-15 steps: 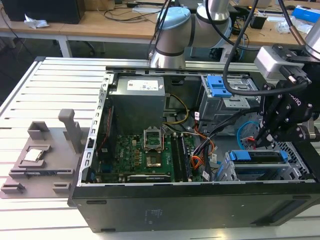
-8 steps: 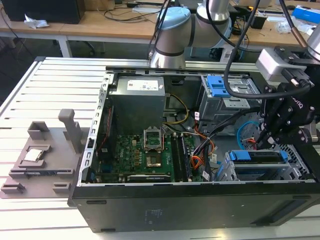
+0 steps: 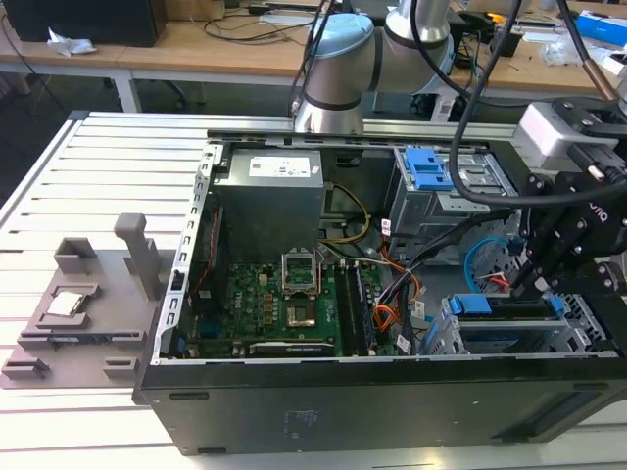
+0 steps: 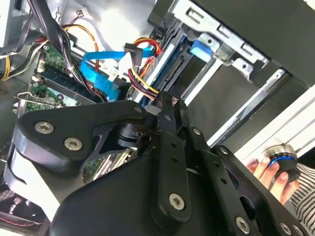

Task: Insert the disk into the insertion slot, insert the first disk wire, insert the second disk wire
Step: 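Insert the first disk wire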

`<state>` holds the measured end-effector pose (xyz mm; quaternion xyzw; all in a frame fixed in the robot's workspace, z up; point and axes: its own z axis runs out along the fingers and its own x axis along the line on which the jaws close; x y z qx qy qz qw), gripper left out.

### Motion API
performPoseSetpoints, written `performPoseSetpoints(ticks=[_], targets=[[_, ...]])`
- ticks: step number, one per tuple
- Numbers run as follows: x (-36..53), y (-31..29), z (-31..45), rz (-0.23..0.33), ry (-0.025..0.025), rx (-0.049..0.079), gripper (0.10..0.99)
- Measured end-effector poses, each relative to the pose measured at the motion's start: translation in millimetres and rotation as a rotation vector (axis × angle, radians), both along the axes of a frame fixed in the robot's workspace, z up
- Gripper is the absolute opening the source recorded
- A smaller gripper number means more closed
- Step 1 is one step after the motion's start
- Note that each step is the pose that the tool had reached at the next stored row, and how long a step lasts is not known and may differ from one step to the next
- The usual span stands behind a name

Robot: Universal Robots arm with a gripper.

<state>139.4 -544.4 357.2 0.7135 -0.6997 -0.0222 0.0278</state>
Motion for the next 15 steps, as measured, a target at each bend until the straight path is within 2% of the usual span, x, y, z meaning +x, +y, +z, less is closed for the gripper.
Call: performPoseSetpoints(ticks=[5, 8, 15], targets=[[13.3, 0.8, 0.0, 0.002, 0.0009, 0.000, 0.165], [17.3, 1.1, 0.0, 0.003, 0.0010, 0.000, 0.165], [18.0, 1.9, -3.3, 0.003, 0.0016, 0.000, 0.165]])
